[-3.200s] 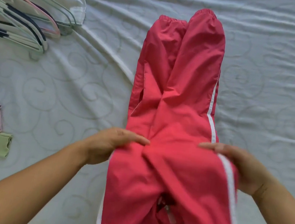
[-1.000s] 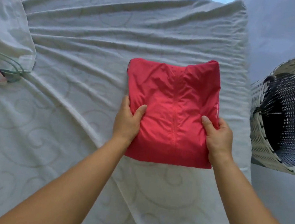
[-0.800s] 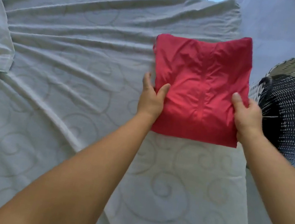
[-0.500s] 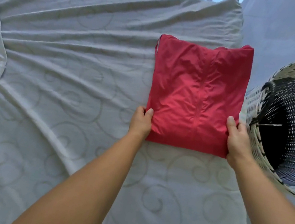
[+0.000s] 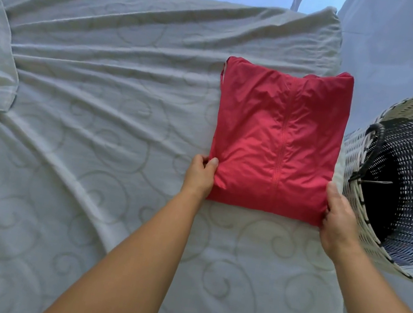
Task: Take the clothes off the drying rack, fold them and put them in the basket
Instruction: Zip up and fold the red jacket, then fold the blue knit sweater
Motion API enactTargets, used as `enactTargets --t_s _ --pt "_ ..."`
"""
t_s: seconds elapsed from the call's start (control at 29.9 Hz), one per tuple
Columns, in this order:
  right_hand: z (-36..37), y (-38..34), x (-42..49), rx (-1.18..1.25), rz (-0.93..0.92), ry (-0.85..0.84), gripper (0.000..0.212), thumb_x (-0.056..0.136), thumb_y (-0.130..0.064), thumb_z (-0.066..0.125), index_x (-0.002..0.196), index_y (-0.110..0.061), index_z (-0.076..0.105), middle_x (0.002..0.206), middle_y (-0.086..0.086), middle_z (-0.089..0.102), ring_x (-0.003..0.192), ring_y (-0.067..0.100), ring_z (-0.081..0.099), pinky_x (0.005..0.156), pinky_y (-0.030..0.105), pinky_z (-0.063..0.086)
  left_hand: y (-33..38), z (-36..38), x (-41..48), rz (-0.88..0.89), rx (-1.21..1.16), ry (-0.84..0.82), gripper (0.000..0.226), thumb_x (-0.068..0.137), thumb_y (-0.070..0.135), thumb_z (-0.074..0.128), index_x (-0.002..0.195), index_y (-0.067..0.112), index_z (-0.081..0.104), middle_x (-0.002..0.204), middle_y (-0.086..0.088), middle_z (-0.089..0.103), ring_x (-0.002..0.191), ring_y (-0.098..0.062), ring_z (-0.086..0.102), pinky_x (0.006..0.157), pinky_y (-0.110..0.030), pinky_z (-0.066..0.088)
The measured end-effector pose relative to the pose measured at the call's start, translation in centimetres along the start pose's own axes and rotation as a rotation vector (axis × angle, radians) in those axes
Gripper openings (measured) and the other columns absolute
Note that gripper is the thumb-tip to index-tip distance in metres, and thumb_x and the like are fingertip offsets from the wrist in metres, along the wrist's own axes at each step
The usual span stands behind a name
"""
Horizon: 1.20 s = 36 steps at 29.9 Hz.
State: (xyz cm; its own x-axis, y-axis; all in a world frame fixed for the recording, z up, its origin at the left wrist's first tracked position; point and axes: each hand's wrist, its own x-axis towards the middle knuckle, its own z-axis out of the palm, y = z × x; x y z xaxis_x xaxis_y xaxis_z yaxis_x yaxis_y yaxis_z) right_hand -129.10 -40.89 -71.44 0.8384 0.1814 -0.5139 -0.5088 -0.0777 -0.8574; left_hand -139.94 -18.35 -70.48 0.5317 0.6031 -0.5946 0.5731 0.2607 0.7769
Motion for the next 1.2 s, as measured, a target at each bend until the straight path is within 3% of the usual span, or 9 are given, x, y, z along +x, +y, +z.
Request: enactTargets --t_s 0.13,0.23,0.33,0.4,0.57,0.77,0.97,1.1,1.2 --pt "-0.6 1.0 -2.1 -0.002 0.010 0.058 0.051 0.075 -0.055 0.064 0.109 -0.018 0.060 0.098 -0.009 0.070 0.094 0.004 0.064 0.081 0.027 0.050 -1.3 -1.5 -2.2 -0.026 0.005 -0.037 0.019 0.093 0.020 0.054 0.104 0.005 0.053 0.092 -0.007 0.055 0.084 -0.015 0.053 0.080 -0.027 0.043" --pt "-0.9 1.7 -3.8 -0.070 0.017 0.148 0.066 0.062 -0.061 0.068 0.106 -0.013 0.057 0.077 -0.010 0.065 0.061 -0.006 0.060 0.055 0.012 0.049 -3.4 -2.9 -4.7 -0.114 0.007 -0.073 0.017 0.093 0.006 0.048 0.079 0.015 0.047 0.072 -0.005 0.056 0.049 -0.001 0.055 0.051 -0.014 0.041" --pt "-0.8 3.2 -6.1 -0.158 0.056 0.197 0.035 0.094 -0.025 0.051 0.116 0.003 0.052 0.067 -0.004 0.065 0.053 -0.005 0.061 0.050 0.007 0.047 -5.7 -5.3 -7.6 -0.245 -0.068 -0.090 0.021 0.093 -0.005 0.039 0.078 0.009 0.044 0.066 -0.010 0.055 0.033 0.001 0.051 0.039 -0.011 0.040" --pt "-0.1 4.4 -8.6 -0.241 0.115 0.178 0.022 0.097 -0.014 0.046 0.109 0.003 0.053 0.067 0.004 0.062 0.051 0.000 0.060 0.045 0.007 0.045 -7.0 -7.7 -9.7 -0.315 -0.154 -0.065 0.022 0.094 -0.004 0.037 0.078 0.009 0.043 0.067 -0.011 0.054 0.034 0.000 0.051 0.037 -0.012 0.039" --pt "6.7 7.2 -15.9 -0.303 0.240 -0.018 0.021 0.097 -0.015 0.046 0.106 0.003 0.052 0.079 0.010 0.056 0.069 0.018 0.052 0.053 0.017 0.050 -9.0 -16.2 -13.5 -0.359 -0.279 -0.044 0.013 0.095 0.003 0.042 0.086 0.011 0.046 0.075 -0.009 0.059 0.053 -0.008 0.059 0.045 -0.014 0.041" --pt "21.6 11.7 -26.2 -0.288 0.340 -0.268 0.009 0.097 -0.012 0.044 0.098 -0.008 0.052 0.085 0.009 0.060 0.073 0.018 0.055 0.056 0.018 0.049 -12.4 -32.6 -15.9 -0.324 -0.227 0.108 0.015 0.096 0.004 0.042 0.085 0.013 0.046 0.076 -0.007 0.058 0.047 -0.002 0.056 0.046 -0.014 0.040" --pt "36.8 16.7 -32.7 -0.238 0.362 -0.364 0.018 0.097 -0.009 0.042 0.081 -0.008 0.050 0.066 0.005 0.040 0.043 0.000 0.044 0.038 0.009 0.035 -17.4 -50.4 -19.6 -0.230 0.036 0.166 0.020 0.091 0.001 0.050 0.081 0.018 0.049 0.076 -0.002 0.058 0.056 0.001 0.056 0.053 -0.012 0.041" --pt "43.9 19.3 -35.2 -0.274 0.353 -0.326 0.017 0.096 -0.013 0.045 0.081 -0.012 0.052 0.068 0.003 0.044 0.048 0.003 0.046 0.040 0.008 0.036 -16.7 -61.9 -18.8 0.034 0.308 0.420 0.006 0.086 0.020 0.061 0.088 0.022 0.055 0.088 0.002 0.060 0.079 -0.004 0.054 0.073 -0.021 0.045" --pt "45.9 19.5 -35.6 -0.373 0.309 -0.305 0.014 0.095 -0.015 0.048 0.085 -0.009 0.054 0.063 0.004 0.043 0.051 0.008 0.043 0.043 0.014 0.036 -14.8 -69.4 -15.6 0.216 0.675 0.757 0.046 0.081 0.037 0.062 0.110 0.002 0.054 0.116 -0.016 0.053 0.106 -0.022 0.048 0.095 -0.035 0.034"
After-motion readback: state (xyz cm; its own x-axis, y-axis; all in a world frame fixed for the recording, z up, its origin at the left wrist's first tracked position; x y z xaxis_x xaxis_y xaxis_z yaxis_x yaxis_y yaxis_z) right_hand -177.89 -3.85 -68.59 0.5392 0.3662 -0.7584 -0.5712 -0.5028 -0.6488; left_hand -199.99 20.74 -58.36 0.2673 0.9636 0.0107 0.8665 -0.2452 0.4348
